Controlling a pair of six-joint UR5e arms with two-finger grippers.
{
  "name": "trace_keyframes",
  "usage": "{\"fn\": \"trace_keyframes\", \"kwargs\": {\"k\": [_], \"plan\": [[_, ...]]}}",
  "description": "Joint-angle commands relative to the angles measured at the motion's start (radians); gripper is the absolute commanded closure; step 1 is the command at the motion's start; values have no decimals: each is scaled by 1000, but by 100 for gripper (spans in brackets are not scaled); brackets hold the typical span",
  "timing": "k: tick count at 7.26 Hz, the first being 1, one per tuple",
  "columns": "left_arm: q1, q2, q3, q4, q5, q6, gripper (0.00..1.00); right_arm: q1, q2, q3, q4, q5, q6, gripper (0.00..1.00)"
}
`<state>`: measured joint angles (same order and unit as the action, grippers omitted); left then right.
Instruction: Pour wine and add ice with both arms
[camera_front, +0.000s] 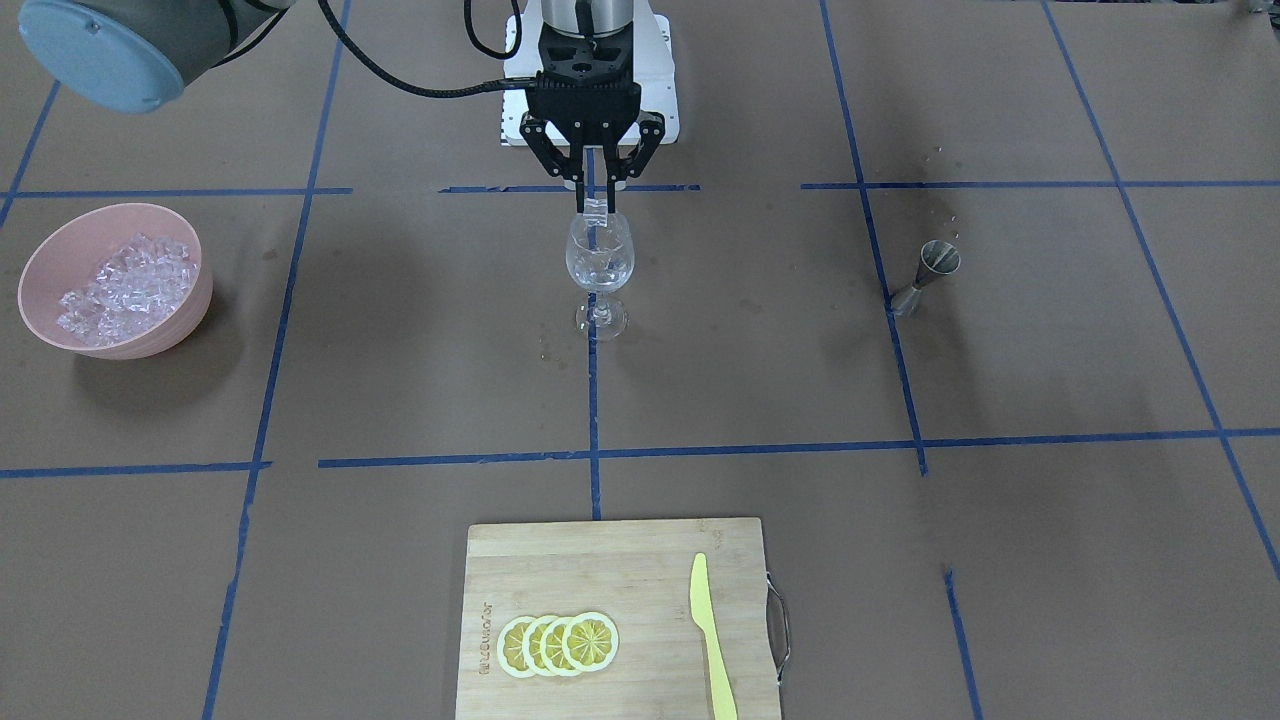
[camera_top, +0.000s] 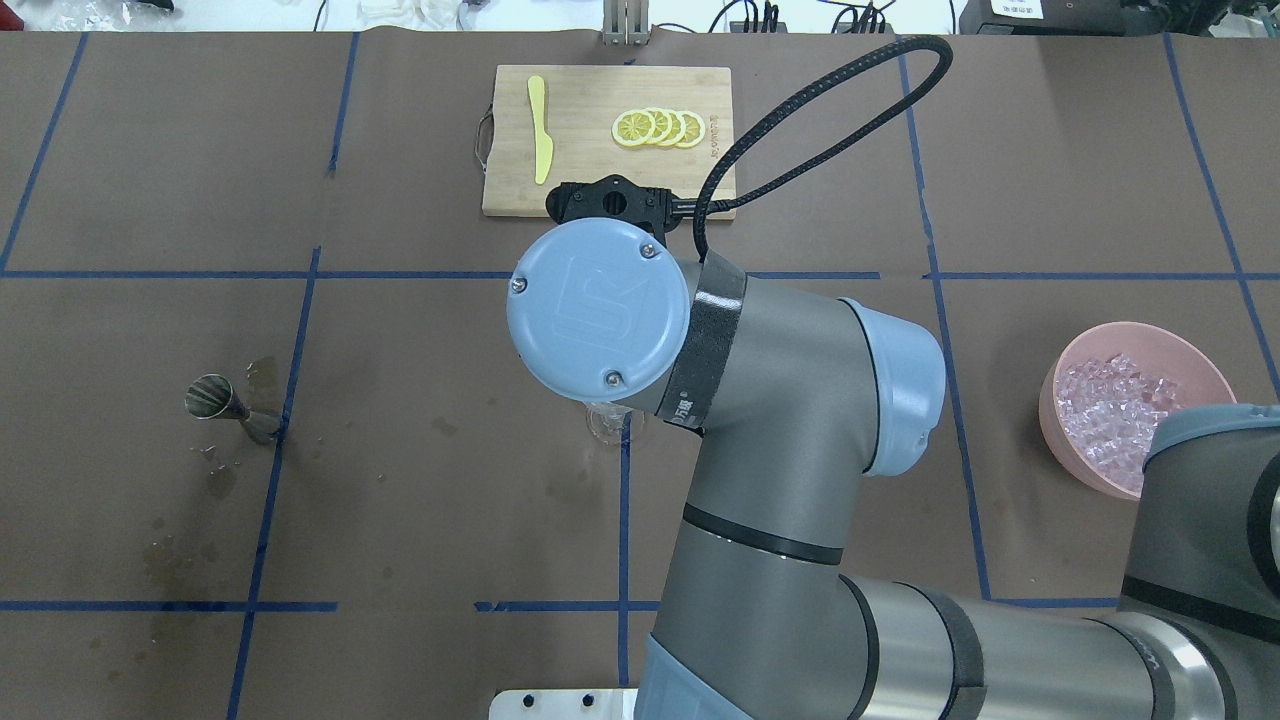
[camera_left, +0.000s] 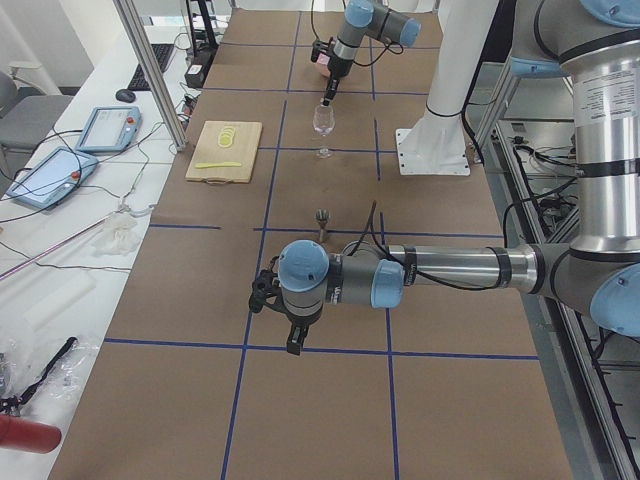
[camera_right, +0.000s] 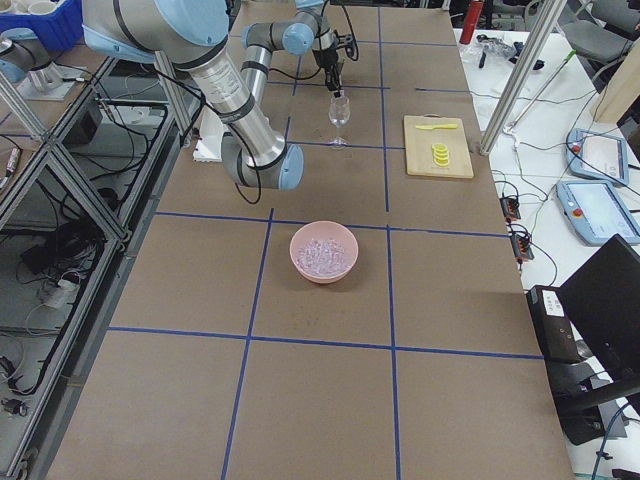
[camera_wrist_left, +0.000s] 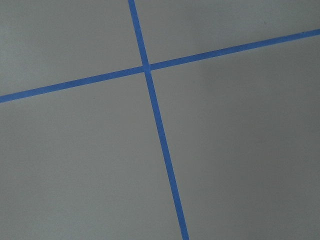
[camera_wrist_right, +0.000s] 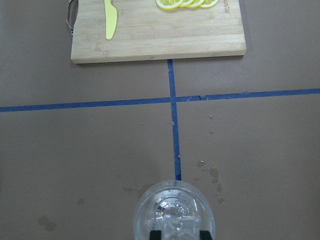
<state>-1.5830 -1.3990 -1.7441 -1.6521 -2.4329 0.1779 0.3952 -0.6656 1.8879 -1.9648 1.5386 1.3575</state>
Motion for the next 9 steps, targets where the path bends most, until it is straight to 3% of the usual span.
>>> {"fn": "trace_keyframes", "kwargs": {"k": [1,2,7,9], "plan": [[0,0,0,0,0,0,0,-3,1,-6,1,0,-12,95],[0,0,0,0,0,0,0,-7,-3,-4,1,-11,-14,1],[-2,-3,-11,0,0,0,0,8,-24,17,-3,9,-75,0],[-3,-3,-11,0,0,0,0,170,-131,48,0,179,-255,0]]}}
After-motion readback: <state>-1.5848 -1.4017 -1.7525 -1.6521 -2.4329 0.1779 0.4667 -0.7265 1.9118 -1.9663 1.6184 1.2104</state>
